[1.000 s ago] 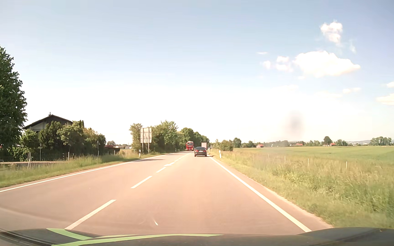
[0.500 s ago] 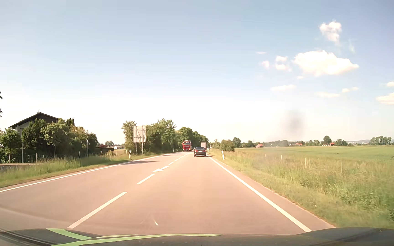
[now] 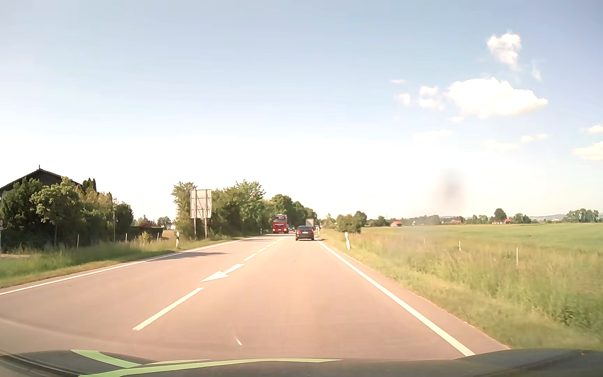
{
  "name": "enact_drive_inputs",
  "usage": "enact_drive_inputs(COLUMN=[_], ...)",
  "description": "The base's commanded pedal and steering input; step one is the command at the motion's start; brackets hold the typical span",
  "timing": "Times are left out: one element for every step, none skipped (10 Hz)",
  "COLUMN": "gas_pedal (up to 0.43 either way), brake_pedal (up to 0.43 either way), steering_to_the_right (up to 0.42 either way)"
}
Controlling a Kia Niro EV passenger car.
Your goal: Follow the waypoints while adhering to traffic rules and regulations
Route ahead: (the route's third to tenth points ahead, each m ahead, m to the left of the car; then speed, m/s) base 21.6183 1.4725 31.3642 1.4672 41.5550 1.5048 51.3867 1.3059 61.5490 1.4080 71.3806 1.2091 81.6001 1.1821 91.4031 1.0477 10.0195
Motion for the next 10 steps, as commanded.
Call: enact_drive_inputs(gas_pedal=[0.118,0.118,0.118,0.118,0.118,0.118,0.118,0.118,0.118,0.118], brake_pedal=[0.0,0.0,0.0,0.0,0.0,0.0,0.0,0.0,0.0,0.0], steering_to_the_right=[0.004,0.004,0.004,0.004,0.004,0.004,0.004,0.004,0.004,0.003])
